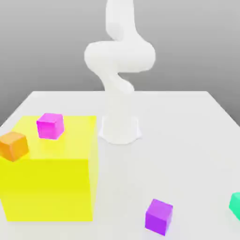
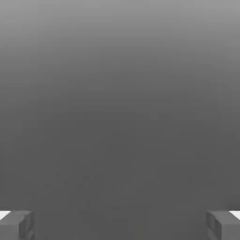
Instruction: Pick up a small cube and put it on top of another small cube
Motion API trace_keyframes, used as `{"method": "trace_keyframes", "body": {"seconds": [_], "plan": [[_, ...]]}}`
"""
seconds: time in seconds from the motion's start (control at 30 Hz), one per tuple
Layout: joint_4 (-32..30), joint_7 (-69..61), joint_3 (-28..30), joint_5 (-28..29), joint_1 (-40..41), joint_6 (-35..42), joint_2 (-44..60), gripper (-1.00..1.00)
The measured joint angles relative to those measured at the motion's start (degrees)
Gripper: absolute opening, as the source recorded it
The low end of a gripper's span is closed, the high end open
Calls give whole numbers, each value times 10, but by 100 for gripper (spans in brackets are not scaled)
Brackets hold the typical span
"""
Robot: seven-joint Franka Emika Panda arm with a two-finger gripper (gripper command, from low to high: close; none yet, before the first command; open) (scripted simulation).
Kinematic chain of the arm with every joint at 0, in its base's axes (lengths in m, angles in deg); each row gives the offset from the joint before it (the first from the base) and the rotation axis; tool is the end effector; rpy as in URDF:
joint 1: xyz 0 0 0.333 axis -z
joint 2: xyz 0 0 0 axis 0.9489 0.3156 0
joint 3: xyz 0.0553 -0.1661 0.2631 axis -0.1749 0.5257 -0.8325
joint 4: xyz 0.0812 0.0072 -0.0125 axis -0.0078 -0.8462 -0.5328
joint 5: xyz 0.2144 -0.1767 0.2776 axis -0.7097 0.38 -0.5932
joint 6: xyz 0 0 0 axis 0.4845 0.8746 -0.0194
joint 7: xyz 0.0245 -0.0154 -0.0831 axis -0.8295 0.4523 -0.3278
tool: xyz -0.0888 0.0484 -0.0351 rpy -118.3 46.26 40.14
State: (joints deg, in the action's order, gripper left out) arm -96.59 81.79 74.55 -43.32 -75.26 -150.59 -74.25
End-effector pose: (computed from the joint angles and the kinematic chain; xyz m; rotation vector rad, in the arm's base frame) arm 0.3790 0.0202 0.6814 -2.5514 0.8667 -0.9579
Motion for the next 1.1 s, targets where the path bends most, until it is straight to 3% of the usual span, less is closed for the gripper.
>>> {"method": "trace_keyframes", "body": {"seconds": [0.33,0.6,0.93,1.07,1.1], "plan": [[3,-222,-1,-29,-126,-61,212,0],[4,-385,-36,-34,-201,-110,378,0],[7,-527,-79,45,-272,-171,585,0],[20,-528,-68,74,-291,-225,669,0],[24,-526,-64,78,-295,-241,689,-100]]}}
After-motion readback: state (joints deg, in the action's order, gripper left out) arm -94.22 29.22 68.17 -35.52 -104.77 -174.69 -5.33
